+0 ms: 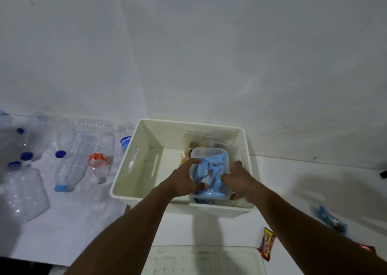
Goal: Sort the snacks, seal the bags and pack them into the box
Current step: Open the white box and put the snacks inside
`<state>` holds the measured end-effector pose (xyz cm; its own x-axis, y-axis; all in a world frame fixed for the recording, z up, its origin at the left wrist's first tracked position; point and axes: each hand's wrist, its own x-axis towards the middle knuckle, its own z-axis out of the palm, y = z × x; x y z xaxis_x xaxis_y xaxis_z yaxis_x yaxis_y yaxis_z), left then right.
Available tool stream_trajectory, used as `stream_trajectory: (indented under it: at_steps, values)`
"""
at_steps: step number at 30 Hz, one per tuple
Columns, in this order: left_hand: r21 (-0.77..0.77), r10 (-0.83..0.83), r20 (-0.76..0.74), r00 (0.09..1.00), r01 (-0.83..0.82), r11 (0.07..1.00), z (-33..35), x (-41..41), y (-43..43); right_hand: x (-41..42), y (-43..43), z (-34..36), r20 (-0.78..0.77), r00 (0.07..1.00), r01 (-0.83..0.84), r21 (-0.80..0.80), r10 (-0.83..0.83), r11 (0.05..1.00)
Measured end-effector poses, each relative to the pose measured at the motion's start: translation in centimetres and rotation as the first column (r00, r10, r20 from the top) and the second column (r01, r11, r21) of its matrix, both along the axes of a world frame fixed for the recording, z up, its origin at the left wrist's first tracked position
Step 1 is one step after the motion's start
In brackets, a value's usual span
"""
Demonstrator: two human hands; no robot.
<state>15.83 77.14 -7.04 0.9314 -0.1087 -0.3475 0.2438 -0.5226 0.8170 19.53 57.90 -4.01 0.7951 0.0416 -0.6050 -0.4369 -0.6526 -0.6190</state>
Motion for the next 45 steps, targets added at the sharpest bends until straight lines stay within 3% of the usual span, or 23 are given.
stream_trajectory:
  at_steps: [10,19,27,32,38,41,45]
  values:
    - [0.045,0.188,-0.077,0.979,-0.185,0.982,2.7,-0.8,10.0,-0.6,10.9,1.1,0.099,0.995,-0.032,0.093,0.023,0.995]
    - [0.254,0.194,-0.116,0.974,-0.16,0.954,1.0,-1.6,11.6,-0.2,14.2,-2.8,-0.066,0.992,-0.094,0.217,0.111,0.972]
    - [0.443,0.146,-0.103,0.984,-0.086,0.892,-0.4,-1.6,10.7,0.0,14.9,-4.5,-0.077,0.978,-0.185,0.105,0.193,0.977]
    - [0.532,0.156,-0.03,0.987,-0.117,0.839,0.4,-1.6,9.6,-0.1,12.8,-2.5,0.126,0.964,-0.242,0.064,0.233,0.968]
    - [0.522,0.133,0.094,0.987,-0.163,0.837,3.8,-2.4,3.8,-2.9,5.6,2.2,0.465,0.884,-0.121,0.16,0.033,0.98]
    - [0.489,0.038,0.269,0.962,-0.171,0.855,5.6,-3.1,-1.8,-4.9,0.1,3.6,0.577,0.813,-0.016,0.158,-0.079,0.987]
    - [0.375,-0.04,0.477,0.878,-0.163,0.912,6.2,-4.3,-10.4,-7.6,-8.7,2.9,0.614,0.766,0.138,0.129,-0.188,0.982]
